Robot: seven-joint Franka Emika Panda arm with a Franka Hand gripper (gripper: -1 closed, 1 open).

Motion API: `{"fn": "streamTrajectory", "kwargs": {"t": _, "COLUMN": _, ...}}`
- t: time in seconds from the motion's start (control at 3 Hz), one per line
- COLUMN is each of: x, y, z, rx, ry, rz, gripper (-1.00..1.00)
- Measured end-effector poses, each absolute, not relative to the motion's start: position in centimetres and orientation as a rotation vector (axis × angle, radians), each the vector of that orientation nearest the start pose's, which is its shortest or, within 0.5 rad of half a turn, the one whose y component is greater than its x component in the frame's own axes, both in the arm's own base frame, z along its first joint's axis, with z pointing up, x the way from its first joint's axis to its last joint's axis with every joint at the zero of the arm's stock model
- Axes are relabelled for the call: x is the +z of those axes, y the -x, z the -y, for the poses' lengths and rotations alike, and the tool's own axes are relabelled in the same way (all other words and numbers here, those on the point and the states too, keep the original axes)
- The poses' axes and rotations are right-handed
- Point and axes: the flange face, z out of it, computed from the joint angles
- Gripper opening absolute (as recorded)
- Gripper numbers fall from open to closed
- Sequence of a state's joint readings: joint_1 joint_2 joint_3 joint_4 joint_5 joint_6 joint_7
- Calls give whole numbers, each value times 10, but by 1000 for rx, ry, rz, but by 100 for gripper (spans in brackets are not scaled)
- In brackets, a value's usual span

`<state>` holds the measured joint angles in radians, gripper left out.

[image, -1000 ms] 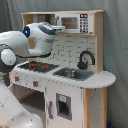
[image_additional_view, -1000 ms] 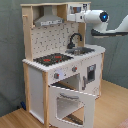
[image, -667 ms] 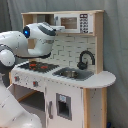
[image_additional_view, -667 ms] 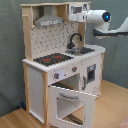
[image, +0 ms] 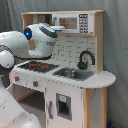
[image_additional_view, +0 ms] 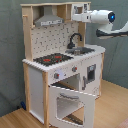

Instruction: Play with the kitchen

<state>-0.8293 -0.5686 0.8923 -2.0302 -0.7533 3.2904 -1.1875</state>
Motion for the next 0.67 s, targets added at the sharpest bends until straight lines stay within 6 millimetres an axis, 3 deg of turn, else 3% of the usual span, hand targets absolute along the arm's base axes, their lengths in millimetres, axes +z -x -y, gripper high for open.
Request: {"fn": "streamTrajectory", "kwargs": {"t": 0.67, "x": 703, "y": -430, "z": -224, "rx": 748, "ry": -482, "rz": -1521, "gripper": -100}}
